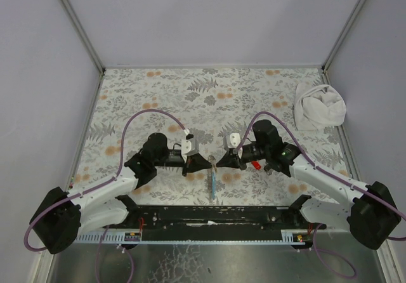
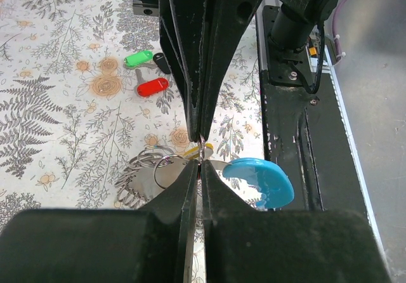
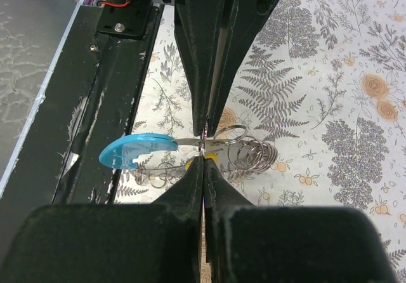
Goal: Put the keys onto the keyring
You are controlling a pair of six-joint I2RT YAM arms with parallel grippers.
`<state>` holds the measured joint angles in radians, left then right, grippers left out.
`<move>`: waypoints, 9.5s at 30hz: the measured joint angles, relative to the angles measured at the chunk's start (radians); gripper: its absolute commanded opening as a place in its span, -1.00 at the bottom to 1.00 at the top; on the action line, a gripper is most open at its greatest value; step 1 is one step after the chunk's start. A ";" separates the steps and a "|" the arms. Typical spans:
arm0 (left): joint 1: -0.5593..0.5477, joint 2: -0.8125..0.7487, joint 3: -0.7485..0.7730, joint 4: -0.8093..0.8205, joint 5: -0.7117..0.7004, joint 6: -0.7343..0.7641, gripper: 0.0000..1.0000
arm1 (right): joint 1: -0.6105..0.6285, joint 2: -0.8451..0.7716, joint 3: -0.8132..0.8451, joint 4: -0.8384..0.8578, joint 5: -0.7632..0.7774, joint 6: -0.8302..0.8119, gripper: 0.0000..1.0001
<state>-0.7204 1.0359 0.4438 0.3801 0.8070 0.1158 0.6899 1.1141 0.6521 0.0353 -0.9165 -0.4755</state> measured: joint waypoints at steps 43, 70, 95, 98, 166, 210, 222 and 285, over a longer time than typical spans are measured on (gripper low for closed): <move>0.002 0.016 0.007 0.028 -0.139 -0.172 -1.00 | 0.001 0.012 0.078 -0.128 0.045 -0.082 -1.00; 0.014 0.053 -0.196 0.535 -0.266 -0.443 -1.00 | 0.039 0.036 0.051 -0.026 0.109 -0.059 -0.66; 0.014 0.040 -0.251 0.684 -0.246 -0.450 -1.00 | 0.043 -0.060 -0.009 0.120 0.175 0.108 -0.18; 0.014 0.040 -0.253 0.693 -0.243 -0.451 -1.00 | 0.043 -0.045 -0.011 0.136 0.175 0.117 -0.25; 0.055 0.050 -0.013 0.177 0.080 -0.065 -0.37 | 0.045 0.011 0.153 -0.237 0.139 -0.154 -1.00; 0.004 0.067 -0.279 0.706 -0.392 -0.631 -1.00 | 0.082 -0.040 -0.032 0.147 0.208 -0.019 -1.00; -0.071 0.160 -0.343 0.924 -0.603 -0.700 -1.00 | 0.123 -0.021 -0.121 0.360 0.280 0.074 -1.00; 0.063 0.035 -0.045 0.190 0.045 -0.066 -0.69 | 0.154 0.049 0.231 -0.298 0.320 -0.225 -1.00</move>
<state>-0.6575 1.0714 0.3985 0.5701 0.8524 0.0502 0.8444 1.1629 0.8833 -0.2630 -0.5964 -0.7006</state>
